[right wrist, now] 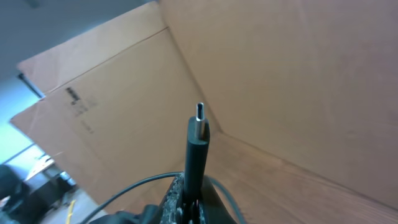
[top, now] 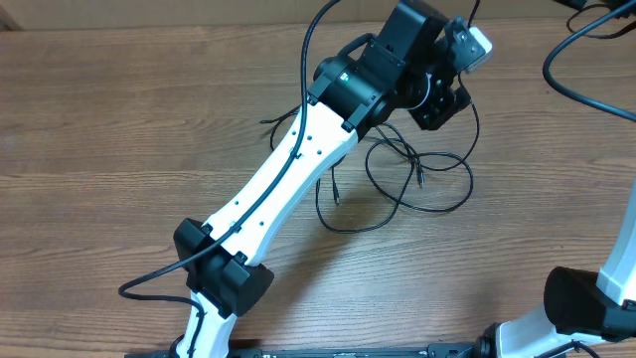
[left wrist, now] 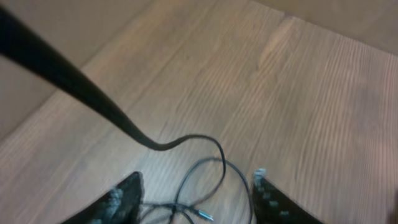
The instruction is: Untangle cables
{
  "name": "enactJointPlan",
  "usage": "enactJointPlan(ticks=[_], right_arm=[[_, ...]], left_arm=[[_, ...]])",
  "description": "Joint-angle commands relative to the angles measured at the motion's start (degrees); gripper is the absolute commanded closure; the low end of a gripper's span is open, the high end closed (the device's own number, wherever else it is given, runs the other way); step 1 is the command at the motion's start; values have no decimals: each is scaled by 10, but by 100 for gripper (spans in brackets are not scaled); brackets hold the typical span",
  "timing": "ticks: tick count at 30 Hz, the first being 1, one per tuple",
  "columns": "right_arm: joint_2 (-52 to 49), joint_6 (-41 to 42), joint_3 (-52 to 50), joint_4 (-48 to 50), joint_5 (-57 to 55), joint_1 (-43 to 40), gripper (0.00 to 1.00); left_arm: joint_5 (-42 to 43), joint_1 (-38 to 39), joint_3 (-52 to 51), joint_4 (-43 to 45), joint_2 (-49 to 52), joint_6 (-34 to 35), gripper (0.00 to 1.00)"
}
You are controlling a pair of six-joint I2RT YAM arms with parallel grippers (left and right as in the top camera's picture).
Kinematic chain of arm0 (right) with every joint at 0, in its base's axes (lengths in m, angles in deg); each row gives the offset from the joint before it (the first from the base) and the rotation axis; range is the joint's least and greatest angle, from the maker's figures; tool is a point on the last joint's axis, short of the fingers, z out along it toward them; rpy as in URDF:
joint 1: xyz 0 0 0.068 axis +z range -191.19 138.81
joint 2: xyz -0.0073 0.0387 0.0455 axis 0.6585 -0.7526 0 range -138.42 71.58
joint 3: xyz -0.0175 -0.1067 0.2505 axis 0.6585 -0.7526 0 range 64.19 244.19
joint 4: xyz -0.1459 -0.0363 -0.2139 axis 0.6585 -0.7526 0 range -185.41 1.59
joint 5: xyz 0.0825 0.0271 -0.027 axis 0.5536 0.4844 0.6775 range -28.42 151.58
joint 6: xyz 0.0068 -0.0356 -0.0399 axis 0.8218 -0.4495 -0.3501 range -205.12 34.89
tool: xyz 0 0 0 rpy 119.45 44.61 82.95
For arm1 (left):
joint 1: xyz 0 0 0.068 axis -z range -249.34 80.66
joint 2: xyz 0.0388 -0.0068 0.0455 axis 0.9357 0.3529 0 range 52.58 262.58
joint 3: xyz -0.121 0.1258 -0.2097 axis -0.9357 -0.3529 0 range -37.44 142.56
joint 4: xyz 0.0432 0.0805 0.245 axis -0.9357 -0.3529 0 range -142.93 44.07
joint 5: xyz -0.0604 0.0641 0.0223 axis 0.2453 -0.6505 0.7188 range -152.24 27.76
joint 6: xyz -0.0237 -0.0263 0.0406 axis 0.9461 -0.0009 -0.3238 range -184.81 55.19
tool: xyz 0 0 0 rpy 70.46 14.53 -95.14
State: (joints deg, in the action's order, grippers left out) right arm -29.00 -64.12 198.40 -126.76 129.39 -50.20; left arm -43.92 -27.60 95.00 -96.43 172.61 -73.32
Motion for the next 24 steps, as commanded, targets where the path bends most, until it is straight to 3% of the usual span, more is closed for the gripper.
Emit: enactJointPlan(ticks=[1,7,15,18,20,24], right_arm=[[8,18,5,11,60,0,96],[16,35,5,13,113,1,96],[14,36,4,9,127,-43,96],[9,15,4,-16,71,-85,96],[2,-7,4,-45,7,-122,96],[-13,-65,4,-97,-67,-169,96]], left_arm=[[-10,-6,-3,27,11,40,70],[-12,-22,-3,41,30,80,84],[-34,-68,-3,36,36,140,91],[-19,-92,-3,17,19,145,90],[17,-113,-3,-16,-3,114,84],[6,-144,-3,-75,-43,86,75]])
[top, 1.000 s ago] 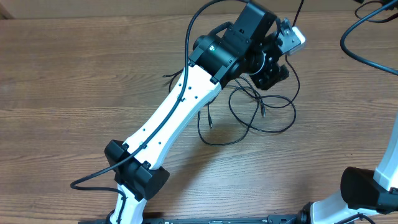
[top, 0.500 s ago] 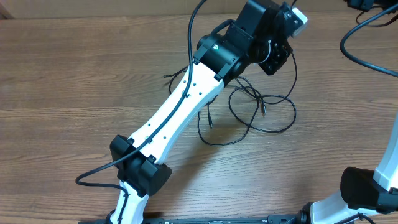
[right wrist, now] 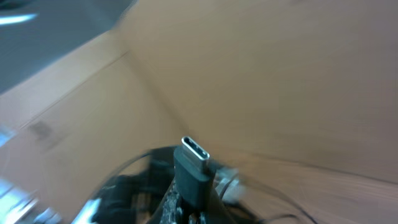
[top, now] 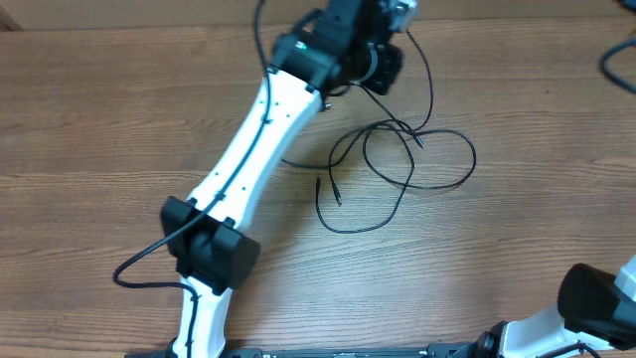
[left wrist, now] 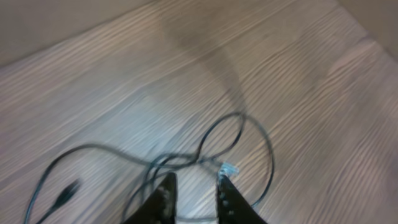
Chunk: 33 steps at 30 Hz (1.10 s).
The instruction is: Untangle cables
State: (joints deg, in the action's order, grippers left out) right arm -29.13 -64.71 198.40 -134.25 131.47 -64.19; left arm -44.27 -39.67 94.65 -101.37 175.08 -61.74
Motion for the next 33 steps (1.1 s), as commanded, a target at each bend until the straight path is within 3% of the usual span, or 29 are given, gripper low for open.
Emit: enactJointPlan(ticks=[1,6,7,8,9,10,12,17,20,22,27,33], right_arm=[[-14,-70,4,-32,-102,-37,96],[-20,-144,4,-101,-208,-74,96],[-20,-150,4,-103,-211,-78,88],[-20,-149,4,-103,-212,-81,67],[-20,-149,4,-101,-213,-83,53],[-20,-149,4,-101,-222,-83,0],[-20,-140,4,-111,-252,-82,0],[-20,-163,4,-197,-287,-66,0],[-20,-241,2,-297,-320,-26,0],[-21,-308,-14,-352,-414,23,0],[-21,-310,-83,-348,-513,107,0],[-23,-285,-248,-242,-533,183,2]], left_arm=[[8,-27,1,-32,-72,-35,75],[-4,-55,1,-67,-127,-56,69],[-4,-58,1,-70,-137,-60,66],[-4,-60,1,-74,-145,-66,63],[-4,-60,1,-79,-151,-74,59],[-4,-60,1,-90,-162,-78,53],[-4,-58,1,-105,-170,-78,47],[22,-54,1,-129,-183,-78,46],[48,-53,1,-136,-187,-78,46],[60,-53,1,-138,-189,-78,46],[97,-52,1,-146,-193,-70,45],[121,-52,1,-179,-210,-62,44]])
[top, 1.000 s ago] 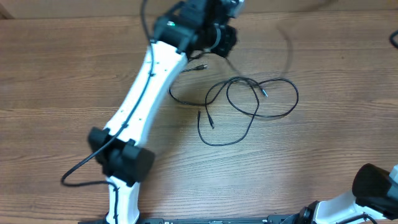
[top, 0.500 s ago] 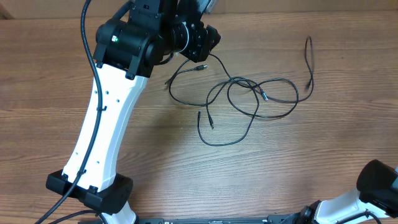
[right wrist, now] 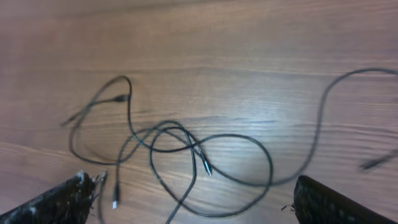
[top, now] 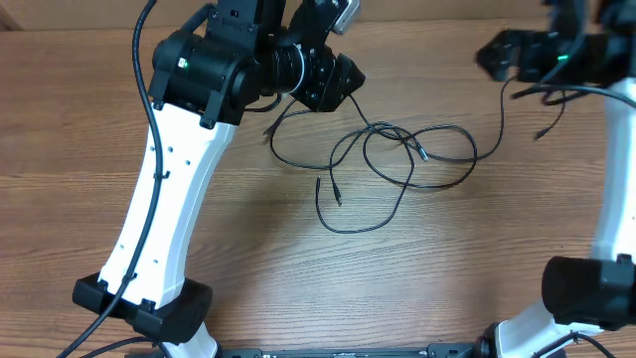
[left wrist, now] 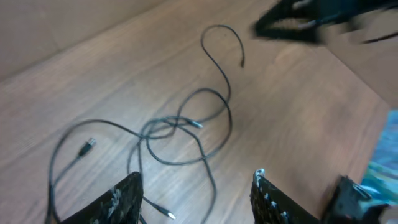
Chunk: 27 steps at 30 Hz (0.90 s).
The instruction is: Untangle cables
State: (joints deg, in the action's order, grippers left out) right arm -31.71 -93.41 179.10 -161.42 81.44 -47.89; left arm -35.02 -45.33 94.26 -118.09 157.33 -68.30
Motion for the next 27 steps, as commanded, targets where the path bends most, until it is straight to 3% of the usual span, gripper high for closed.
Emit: enactJointPlan(ticks=[1,4,11,14,17,27], right_arm=[[3,1,-78,50,-32,29,5],[3,1,-152,118,-33,57,15],[3,1,-272,223,-31,110,18],[3,1,-308,259,-31,132,28],[-8,-8,-345,316,-33,152,23],[-109,-8,-345,354,-31,190,30]], left_arm=[[29,5,5,-17,-37,6,44],[37,5,5,-28,-54,22,44],[80,5,5,-30,-99,40,42],[80,16,5,-31,-109,39,37],[77,40,5,-42,-110,39,34],[78,52,5,-41,-110,39,30]])
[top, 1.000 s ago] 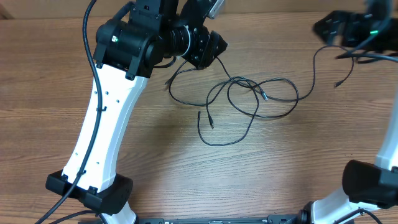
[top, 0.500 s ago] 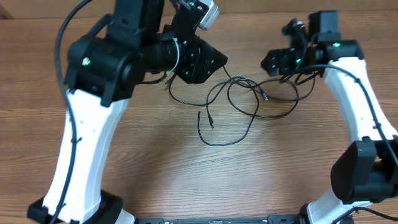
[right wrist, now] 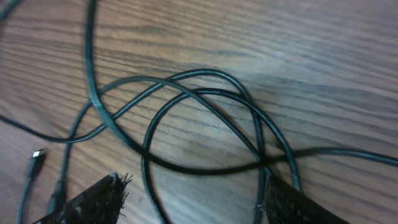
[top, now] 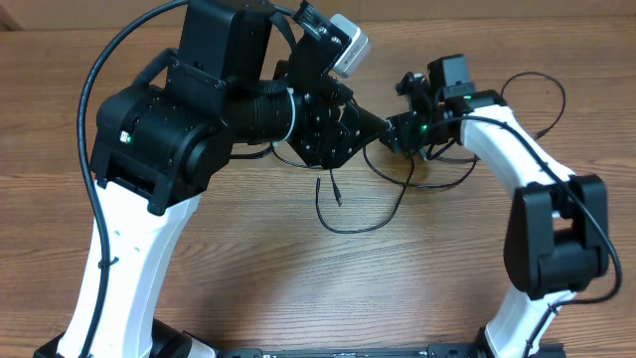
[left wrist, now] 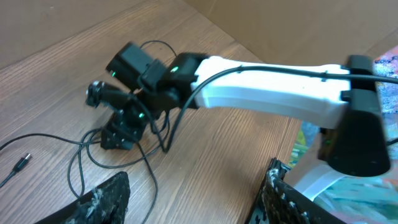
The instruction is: Untangle cables
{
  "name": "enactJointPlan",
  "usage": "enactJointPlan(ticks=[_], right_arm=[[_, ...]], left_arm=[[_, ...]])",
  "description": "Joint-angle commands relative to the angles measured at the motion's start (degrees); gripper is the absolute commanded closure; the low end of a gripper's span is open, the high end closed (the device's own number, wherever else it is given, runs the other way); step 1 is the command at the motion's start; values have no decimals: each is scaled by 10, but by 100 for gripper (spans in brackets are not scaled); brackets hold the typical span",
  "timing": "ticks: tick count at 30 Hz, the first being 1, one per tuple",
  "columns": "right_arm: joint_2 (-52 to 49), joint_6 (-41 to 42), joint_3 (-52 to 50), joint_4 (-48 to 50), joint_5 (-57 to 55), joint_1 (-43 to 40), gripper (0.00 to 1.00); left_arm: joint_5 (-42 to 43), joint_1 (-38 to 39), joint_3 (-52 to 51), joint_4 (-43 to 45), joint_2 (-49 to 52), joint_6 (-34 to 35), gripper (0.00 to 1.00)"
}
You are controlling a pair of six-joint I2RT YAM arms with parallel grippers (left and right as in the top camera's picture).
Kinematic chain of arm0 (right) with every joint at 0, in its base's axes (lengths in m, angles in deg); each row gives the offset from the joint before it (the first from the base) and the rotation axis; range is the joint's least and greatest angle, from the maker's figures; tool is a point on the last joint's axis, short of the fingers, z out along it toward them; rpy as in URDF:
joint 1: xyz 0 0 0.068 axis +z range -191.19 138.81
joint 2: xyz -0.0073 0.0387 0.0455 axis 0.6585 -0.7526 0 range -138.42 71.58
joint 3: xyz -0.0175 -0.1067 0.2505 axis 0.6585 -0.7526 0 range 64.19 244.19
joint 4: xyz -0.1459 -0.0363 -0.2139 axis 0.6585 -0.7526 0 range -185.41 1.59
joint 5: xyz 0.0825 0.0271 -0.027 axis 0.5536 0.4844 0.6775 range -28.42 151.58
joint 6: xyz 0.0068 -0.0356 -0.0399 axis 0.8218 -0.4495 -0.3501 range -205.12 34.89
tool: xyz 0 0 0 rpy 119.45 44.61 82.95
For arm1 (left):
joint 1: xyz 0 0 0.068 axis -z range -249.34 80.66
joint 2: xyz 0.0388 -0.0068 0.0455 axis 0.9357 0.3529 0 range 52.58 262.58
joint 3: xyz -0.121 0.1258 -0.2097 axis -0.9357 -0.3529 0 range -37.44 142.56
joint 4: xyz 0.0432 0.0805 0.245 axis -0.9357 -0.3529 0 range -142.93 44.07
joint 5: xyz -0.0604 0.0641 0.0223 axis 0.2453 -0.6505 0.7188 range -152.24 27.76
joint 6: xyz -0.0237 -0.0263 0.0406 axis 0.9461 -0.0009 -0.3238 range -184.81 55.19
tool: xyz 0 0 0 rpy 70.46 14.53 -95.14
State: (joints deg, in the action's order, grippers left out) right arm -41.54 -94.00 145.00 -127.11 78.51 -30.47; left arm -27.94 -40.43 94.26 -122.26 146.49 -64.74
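Thin black cables [top: 348, 231] lie tangled on the wooden table, with a loose plug [top: 336, 196] at the left of the knot. My right gripper [top: 396, 129] hangs low over the tangle. In the right wrist view it [right wrist: 186, 199] is open, and crossing cable loops [right wrist: 205, 118] and a plug end [right wrist: 34, 158] lie between and ahead of its fingers. My left gripper [top: 353, 134] is raised high beside it. It [left wrist: 193, 199] is open and empty, looking down on the right arm [left wrist: 261, 68]. Another cable [top: 537, 74] curls at the far right.
A cardboard wall [top: 497, 8] runs along the table's far edge. The bulky left arm [top: 189, 109] hides much of the left half of the table in the overhead view. The right arm's base link [top: 552, 249] stands at the right front.
My right gripper was high at the far right of the table; now it is low over the cable tangle, still open. My left gripper has risen and now faces the right arm.
My left gripper stood open over the tangle while the right held a cable plug up in the air. Then the left jaws were nearly closed near the far edge. Then both grippers were open with a cable lying at the right. Now the right hovers on the knot.
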Motion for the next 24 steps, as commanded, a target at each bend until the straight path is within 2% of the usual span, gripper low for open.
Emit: enactJointPlan(ticks=[1,8,12,15,16,17,18,24], right_arm=[[-16,-2,-4,17,-4,19,29],[-42,-2,-4,63,-4,36,34],[-61,-2,-4,85,-4,36,49],[-66,-2,-4,97,-4,36,53],[-66,-2,-4,104,-4,36,66],[-66,-2,-4,110,-4,36,85],[-66,-2,-4,118,-4,36,96],[-66,11,28,97,-2,37,96]], left_arm=[[7,4,5,1,-2,3,30],[8,4,5,-2,-2,4,30],[9,4,5,-2,-2,3,29],[13,4,5,-2,-2,3,29],[13,4,5,-2,-2,3,29],[13,4,5,-2,-2,4,30],[13,4,5,-2,-2,4,29],[13,4,5,-5,-2,3,27]])
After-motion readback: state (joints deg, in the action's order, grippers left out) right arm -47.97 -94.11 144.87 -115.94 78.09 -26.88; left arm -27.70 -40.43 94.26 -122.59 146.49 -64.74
